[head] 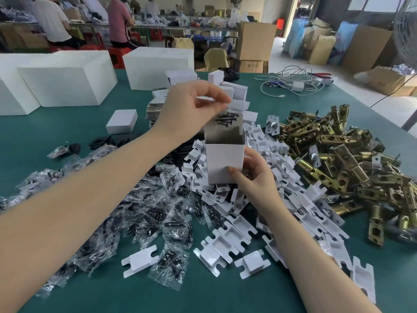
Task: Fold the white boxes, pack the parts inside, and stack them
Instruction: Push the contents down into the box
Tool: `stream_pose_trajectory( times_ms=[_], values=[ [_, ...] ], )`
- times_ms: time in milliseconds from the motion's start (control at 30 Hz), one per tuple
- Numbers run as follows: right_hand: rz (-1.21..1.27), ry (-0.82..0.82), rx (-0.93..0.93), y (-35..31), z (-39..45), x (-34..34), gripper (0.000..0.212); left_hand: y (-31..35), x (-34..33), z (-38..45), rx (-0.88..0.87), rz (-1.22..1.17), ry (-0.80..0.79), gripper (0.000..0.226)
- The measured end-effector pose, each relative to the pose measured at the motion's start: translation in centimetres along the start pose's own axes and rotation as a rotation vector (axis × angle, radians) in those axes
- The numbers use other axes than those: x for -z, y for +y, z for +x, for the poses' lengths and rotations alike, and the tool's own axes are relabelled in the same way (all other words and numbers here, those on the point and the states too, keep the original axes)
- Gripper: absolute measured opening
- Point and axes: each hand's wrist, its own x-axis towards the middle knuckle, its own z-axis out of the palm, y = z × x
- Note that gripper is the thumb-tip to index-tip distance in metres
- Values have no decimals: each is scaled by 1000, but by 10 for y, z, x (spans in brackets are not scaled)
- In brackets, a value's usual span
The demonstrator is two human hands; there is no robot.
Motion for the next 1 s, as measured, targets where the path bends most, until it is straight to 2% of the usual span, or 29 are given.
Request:
stream_pose_trajectory(
  times_ms=[133, 300, 467, 633, 767, 833, 933, 1000],
  values=[
    [-14, 5, 0, 2, 1, 0, 47, -9, -9, -8, -21, 137, -14, 18],
    [-14, 7, 17, 2, 1, 1, 45, -11, -11, -10, -193, 330, -19, 8],
    [-12, 4, 17, 3, 2, 1, 46, -15, -11, -14, -98, 553, -57, 16],
    [-17, 1, 25, 2, 1, 1, 45, -10, -12, -14, -72, 721, -238, 21],
    [-25, 5, 11, 4, 2, 2, 47, -4, -18, -14, 0, 839, -351, 47],
    [-17, 5, 9, 5, 2, 2, 47, -3, -21, -18, -43, 888, -382, 49],
    [-5, -2, 10, 4, 2, 2, 48, -13, -22, -32, -56, 745, -166, 37],
    [-2, -4, 9, 4, 2, 2, 48, -21, -27, -43, 50, 496, 18, 41]
  ],
)
